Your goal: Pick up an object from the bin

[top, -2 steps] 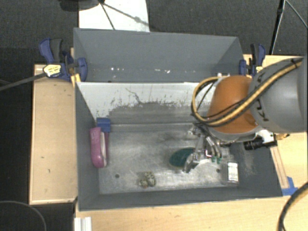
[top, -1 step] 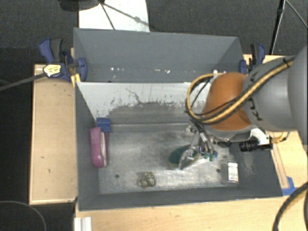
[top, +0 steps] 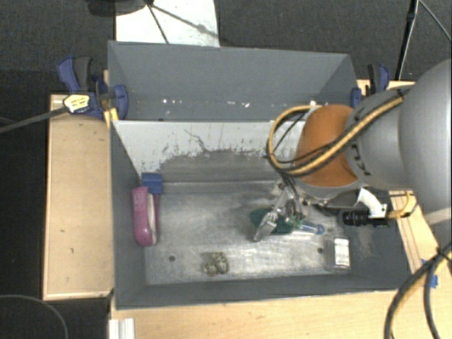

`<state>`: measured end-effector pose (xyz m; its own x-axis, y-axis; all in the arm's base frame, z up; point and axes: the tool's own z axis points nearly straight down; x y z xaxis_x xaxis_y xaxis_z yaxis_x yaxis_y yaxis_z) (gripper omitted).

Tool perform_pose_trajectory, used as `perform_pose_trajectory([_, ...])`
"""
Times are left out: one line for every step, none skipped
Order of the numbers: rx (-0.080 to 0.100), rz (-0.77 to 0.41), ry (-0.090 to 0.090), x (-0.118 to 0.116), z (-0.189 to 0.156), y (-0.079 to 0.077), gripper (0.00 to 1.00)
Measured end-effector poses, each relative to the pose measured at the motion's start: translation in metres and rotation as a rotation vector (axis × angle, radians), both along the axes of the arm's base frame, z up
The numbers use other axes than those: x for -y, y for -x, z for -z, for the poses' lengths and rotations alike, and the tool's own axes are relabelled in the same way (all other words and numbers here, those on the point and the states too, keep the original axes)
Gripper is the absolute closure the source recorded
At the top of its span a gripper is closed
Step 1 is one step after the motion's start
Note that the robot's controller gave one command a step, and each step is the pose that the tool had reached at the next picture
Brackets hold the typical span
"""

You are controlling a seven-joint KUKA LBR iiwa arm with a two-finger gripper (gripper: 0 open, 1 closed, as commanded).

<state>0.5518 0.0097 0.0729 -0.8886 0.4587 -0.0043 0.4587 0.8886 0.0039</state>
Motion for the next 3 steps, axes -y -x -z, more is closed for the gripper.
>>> perform_pose_trajectory([0.001,0.240,-0.003,0.026,0.000,0.004,0.00])
perform_pose_trajectory([0.014,0.240,0.001,0.028,-0.003,0.001,1.00])
perform_pose_trajectory([0.004,0.234,0.000,0.029,-0.093,-0.001,1.00])
